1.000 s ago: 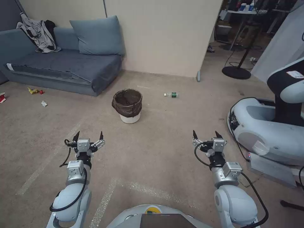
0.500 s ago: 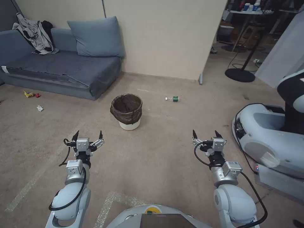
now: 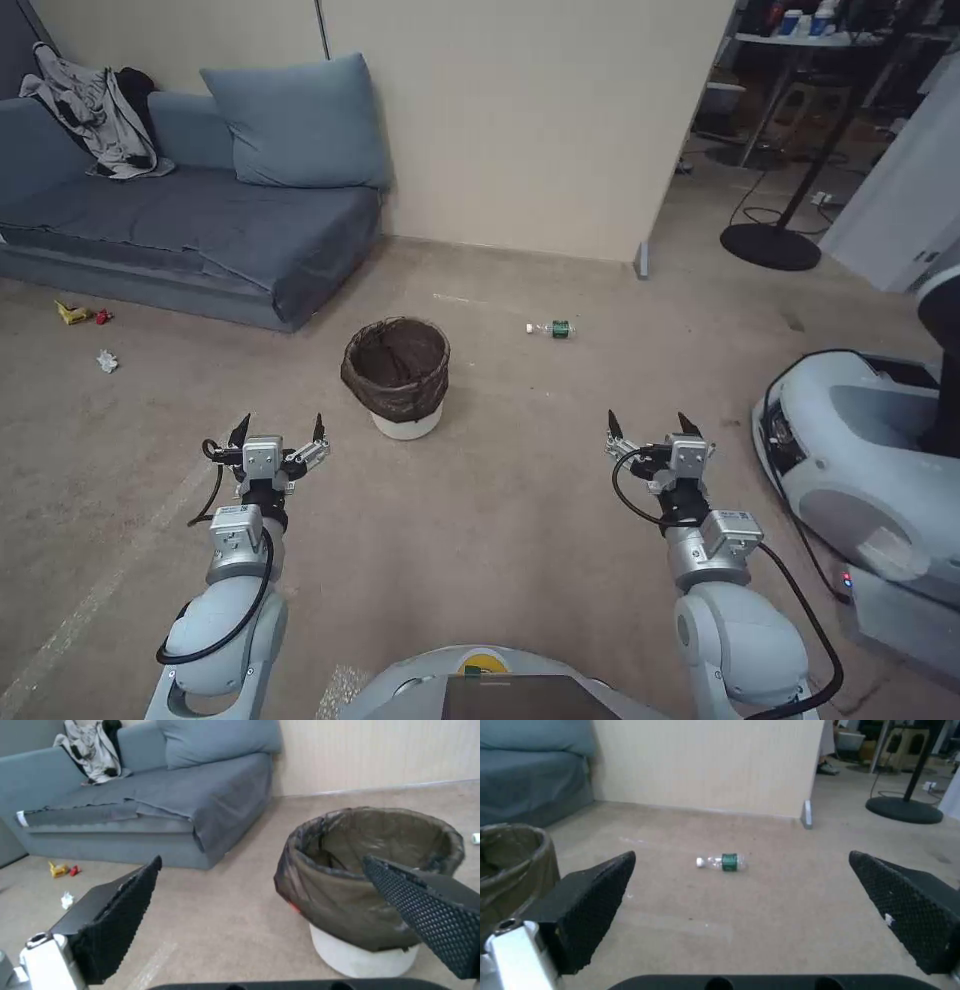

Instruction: Pick up the trash bin, then pick up the garbage from the floor and place it into the trash bin.

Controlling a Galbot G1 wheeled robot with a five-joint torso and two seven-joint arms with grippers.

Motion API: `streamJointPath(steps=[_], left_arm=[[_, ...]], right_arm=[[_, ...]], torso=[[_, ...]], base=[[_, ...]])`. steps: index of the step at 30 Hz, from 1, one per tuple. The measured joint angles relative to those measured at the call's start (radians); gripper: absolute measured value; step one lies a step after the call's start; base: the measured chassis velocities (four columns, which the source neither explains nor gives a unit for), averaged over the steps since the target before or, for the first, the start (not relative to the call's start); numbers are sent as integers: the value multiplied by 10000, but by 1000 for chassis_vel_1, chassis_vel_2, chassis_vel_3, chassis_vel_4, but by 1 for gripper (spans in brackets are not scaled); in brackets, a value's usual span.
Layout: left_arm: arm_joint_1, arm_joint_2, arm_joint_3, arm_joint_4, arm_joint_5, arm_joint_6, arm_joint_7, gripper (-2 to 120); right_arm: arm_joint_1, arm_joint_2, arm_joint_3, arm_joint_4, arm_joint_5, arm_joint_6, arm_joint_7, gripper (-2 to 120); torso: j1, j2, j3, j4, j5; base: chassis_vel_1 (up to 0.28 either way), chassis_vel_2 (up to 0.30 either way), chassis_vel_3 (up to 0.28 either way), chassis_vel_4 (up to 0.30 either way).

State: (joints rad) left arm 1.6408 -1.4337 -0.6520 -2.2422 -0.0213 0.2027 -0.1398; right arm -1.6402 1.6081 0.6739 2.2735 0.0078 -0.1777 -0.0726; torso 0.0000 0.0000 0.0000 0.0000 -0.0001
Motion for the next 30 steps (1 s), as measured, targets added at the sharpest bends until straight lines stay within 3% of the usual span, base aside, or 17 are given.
streamJointPath(steps=[30], left_arm=[[16, -11, -13, 25, -20, -57, -1, 100]], right_arm=[[-45, 0, 2, -48, -77, 165, -1, 100]], torso=[[0, -1, 0, -2, 0]], base=[[-145, 144, 146, -144]])
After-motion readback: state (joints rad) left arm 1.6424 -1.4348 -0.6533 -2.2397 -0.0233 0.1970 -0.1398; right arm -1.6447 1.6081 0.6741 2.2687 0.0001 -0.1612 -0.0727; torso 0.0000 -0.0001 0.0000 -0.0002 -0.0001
